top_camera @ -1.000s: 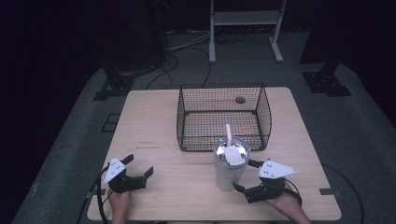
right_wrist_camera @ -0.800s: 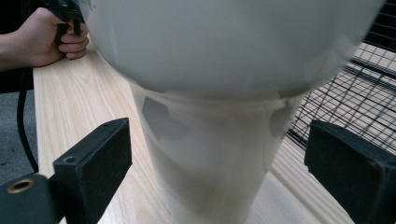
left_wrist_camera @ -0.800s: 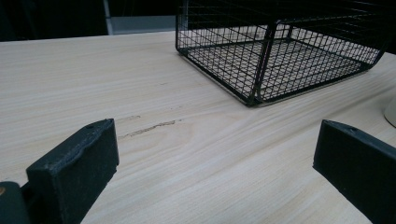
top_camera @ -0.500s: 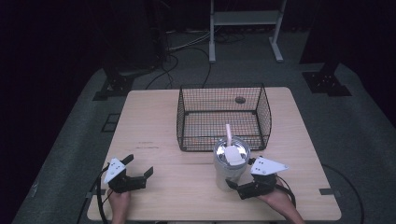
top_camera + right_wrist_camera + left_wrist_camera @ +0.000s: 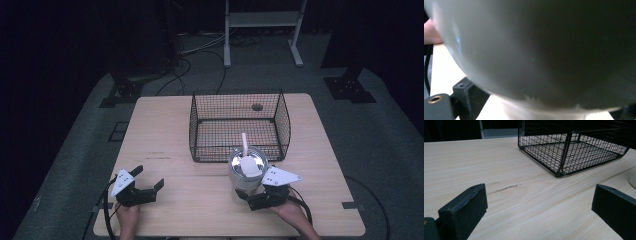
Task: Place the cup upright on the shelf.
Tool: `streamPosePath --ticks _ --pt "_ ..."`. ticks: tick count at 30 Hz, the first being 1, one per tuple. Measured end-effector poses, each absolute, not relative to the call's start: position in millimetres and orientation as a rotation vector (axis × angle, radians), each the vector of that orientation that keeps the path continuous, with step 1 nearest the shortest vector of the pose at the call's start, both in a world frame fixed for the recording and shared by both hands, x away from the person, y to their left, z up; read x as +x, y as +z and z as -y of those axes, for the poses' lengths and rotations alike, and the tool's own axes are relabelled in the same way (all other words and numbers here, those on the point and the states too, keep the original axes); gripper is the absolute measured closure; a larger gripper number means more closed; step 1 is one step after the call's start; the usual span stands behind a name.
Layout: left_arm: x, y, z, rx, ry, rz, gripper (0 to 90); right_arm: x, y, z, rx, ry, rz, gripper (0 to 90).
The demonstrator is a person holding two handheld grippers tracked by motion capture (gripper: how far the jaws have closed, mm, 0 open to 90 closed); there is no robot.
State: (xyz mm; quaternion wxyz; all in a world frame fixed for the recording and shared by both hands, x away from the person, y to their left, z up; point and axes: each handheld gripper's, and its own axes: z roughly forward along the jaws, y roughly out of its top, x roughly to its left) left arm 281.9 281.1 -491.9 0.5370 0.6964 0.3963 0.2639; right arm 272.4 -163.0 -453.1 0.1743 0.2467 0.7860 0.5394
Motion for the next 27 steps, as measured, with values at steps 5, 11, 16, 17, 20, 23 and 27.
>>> streamPosePath --ticks 5,11,16,17,20,23,27 --pt "281.8 -491.9 -281.1 1.658 0.629 -0.942 0.0 272.5 -453.7 162.3 0.697 1.542 -2.214 7.7" --pt "281.8 -491.9 -281.0 1.658 0.629 -0.943 0.0 272.8 -454.3 162.3 0.696 1.549 -2.209 8.4" --pt "281.9 -491.9 -281.1 1.658 0.628 -0.943 0.0 272.6 -455.6 162.5 0.688 1.563 -2.196 9.0" --pt "281.9 -491.9 -281.1 1.658 0.628 -0.943 0.0 272.6 -455.6 162.5 0.688 1.563 -2.196 9.0" --pt "281.9 -491.9 -281.2 1.657 0.628 -0.943 0.0 272.1 -455.7 162.9 0.689 1.566 -2.193 9.2" --pt "281.9 -491.9 -281.4 1.655 0.627 -0.943 0.0 272.1 -456.4 163.0 0.690 1.575 -2.186 9.2" --pt "281.9 -492.0 -281.7 1.653 0.626 -0.942 0.0 271.8 -456.4 163.1 0.693 1.580 -2.184 9.3"
